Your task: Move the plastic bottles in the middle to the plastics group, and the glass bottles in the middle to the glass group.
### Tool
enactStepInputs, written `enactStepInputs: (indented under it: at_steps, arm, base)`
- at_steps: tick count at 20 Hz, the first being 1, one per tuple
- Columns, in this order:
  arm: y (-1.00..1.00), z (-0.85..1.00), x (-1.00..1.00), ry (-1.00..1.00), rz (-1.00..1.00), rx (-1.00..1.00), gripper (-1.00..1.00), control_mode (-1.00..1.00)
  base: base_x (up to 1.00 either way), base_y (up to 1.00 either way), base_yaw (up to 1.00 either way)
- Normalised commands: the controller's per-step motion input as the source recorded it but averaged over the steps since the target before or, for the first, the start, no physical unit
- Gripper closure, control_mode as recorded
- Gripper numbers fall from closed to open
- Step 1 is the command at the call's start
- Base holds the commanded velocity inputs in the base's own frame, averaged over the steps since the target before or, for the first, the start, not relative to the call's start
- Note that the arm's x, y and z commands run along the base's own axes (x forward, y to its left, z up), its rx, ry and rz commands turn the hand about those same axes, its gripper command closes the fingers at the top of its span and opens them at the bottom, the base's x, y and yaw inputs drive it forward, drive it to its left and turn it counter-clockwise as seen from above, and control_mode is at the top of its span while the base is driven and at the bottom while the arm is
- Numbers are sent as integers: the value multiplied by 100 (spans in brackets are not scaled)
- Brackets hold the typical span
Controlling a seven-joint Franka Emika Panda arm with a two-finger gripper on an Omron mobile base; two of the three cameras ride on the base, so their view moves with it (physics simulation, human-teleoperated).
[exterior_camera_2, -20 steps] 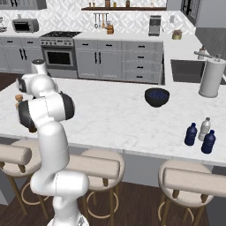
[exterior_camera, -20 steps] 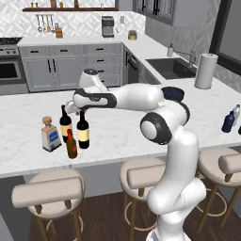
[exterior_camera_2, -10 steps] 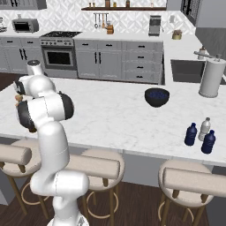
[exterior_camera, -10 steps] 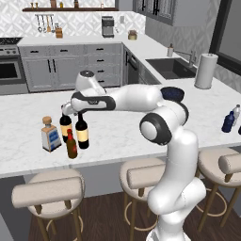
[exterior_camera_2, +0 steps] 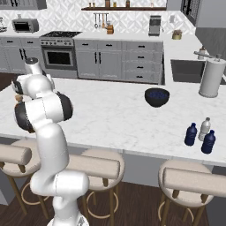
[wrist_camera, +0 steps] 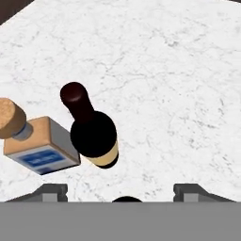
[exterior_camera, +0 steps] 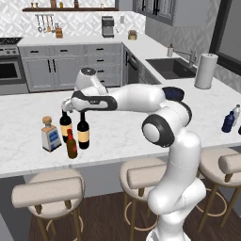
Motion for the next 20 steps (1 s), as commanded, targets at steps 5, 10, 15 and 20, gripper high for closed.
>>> enactStepInputs:
  at_steps: [5, 10, 15, 20]
  arm:
    - [-40, 56, 0, -19, 0, 8, -100, -100]
    - [-81, 17, 14, -4, -6, -3, -100, -100]
    - [-98, -1, -6, 0, -19, -6, -100, -100]
    - [-85, -2, -63, -6, -19, 0, -100, -100]
  base:
    - [0, 0, 0]
    - [0, 0, 0]
    - [0, 0, 0]
    - [0, 0, 0]
